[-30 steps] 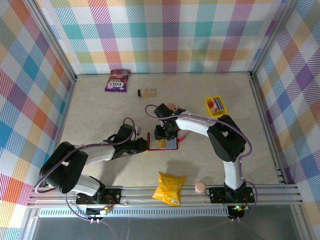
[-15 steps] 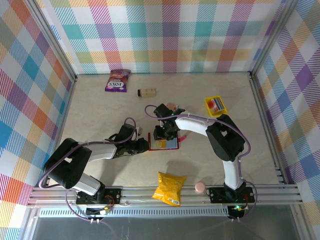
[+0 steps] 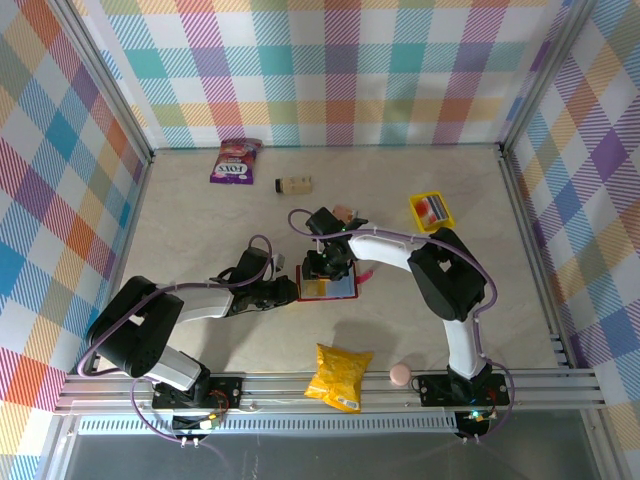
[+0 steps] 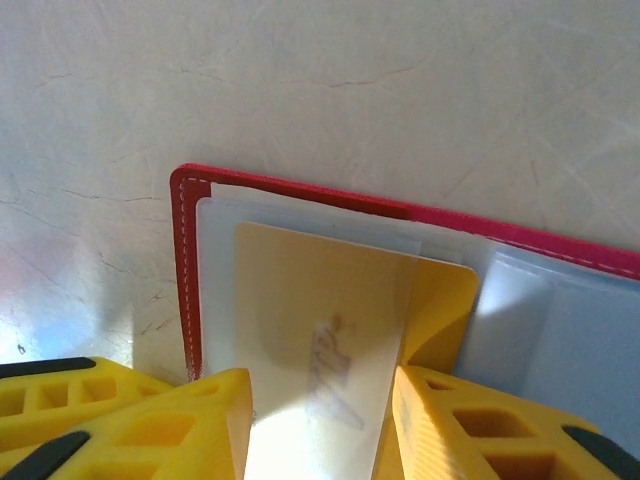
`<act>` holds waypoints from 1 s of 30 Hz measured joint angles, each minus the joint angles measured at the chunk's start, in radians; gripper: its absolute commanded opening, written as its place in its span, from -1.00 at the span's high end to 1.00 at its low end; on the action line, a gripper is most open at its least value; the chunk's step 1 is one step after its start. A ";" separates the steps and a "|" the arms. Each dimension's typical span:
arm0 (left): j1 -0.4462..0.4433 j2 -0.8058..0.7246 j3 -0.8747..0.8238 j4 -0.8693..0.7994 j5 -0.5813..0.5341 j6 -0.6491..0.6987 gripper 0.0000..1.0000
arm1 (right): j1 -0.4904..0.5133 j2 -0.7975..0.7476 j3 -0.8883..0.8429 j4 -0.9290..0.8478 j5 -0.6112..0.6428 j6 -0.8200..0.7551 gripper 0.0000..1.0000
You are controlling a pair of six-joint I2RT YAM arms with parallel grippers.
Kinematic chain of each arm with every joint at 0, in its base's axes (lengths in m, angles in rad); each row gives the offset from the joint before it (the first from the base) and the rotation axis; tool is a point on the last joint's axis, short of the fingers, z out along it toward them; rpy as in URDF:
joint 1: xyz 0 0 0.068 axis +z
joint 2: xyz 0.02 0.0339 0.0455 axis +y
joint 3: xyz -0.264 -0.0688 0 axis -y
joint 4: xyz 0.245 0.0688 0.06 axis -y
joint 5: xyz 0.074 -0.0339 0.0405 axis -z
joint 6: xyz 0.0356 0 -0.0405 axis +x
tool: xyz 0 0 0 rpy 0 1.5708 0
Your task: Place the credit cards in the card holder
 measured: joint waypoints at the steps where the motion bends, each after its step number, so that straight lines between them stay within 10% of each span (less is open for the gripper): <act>1: 0.000 0.000 0.000 0.000 0.000 0.000 0.72 | 0.000 0.000 0.000 0.002 -0.002 0.001 0.18; 30: 0.000 0.002 0.003 -0.004 0.000 0.000 0.73 | 0.000 -0.062 -0.071 0.041 0.064 0.029 0.11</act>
